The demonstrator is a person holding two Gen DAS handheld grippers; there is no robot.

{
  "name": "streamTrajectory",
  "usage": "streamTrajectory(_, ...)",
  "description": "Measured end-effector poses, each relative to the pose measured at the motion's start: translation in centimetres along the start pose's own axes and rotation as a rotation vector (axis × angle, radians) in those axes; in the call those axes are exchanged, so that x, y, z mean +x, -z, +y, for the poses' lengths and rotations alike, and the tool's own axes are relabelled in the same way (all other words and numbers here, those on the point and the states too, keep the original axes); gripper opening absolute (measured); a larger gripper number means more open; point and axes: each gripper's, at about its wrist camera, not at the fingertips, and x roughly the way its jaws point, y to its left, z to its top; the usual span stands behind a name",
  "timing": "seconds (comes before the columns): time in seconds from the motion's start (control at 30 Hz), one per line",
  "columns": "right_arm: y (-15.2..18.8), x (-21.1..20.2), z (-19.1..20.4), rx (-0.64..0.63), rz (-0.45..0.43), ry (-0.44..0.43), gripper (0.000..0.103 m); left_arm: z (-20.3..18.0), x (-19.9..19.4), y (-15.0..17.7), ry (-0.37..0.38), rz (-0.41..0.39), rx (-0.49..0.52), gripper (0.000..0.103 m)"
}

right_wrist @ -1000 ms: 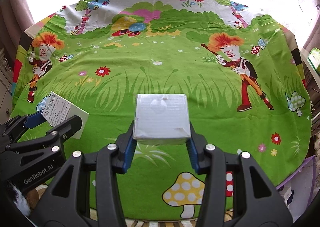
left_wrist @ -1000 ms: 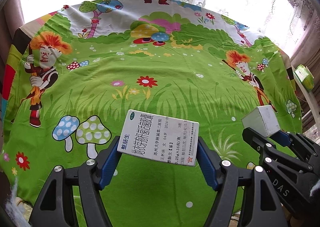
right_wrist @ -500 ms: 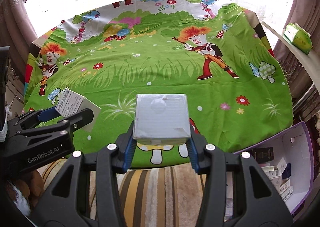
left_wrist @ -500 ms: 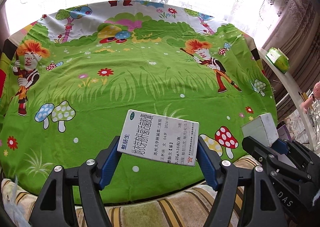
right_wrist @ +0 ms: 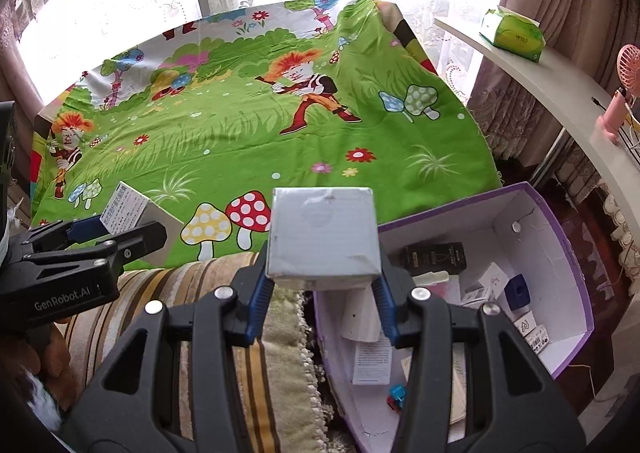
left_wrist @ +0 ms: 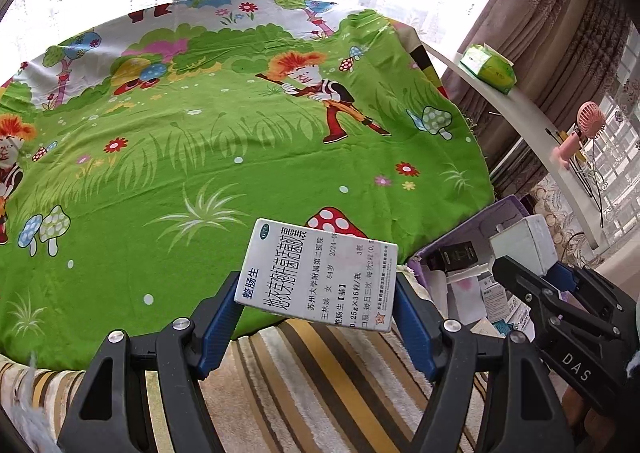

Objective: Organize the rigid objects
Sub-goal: 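Carry both boxes into the purple-rimmed box and open both tools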

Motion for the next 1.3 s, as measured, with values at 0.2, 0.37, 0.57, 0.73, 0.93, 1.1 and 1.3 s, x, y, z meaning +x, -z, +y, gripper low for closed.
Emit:
streamTrajectory(0.2, 1.5, -1.1, -4.0, 0.055, 0.002, 0.060, 0.049, -3.7, 0.6, 0.4, 0.056, 0.024, 0.056, 0.072)
streamTrajectory(0.37, 2.7, -1.9, -6.9, 0.098, 0.004, 0.113, 0.049, -6.7, 1.2, 0.6, 0.101, 0.055, 0.096, 0.072)
streamTrajectory(0.57, 3.6, -2.6, -10.1, 0.148, 0.003, 0.158, 0.049, -10.4, 2.4, 0.9, 0.136, 0.092, 0.151, 0.073)
streamTrajectory(0.73, 4.2, -3.1, -12.4, 0.183, 0.002, 0.202, 0.049, -12.9, 3.1, 1.1, 0.157, 0.105, 0.190, 0.073)
streamTrajectory(0.93, 5.0, -3.0, -14.7, 0.218, 0.018, 0.238, 0.049, -15.3, 4.1, 1.4, 0.170, 0.125, 0.231, 0.073)
streamTrajectory(1.1, 5.5, -2.6, -16.1, 0.243, 0.035, 0.258, 0.049, -16.6, 5.0, 1.4, 0.178, 0.145, 0.248, 0.073)
streamTrajectory(1.3, 5.8, -2.0, -17.1, 0.262, 0.048, 0.262, 0.050, -17.4, 5.8, 1.3, 0.193, 0.166, 0.250, 0.074)
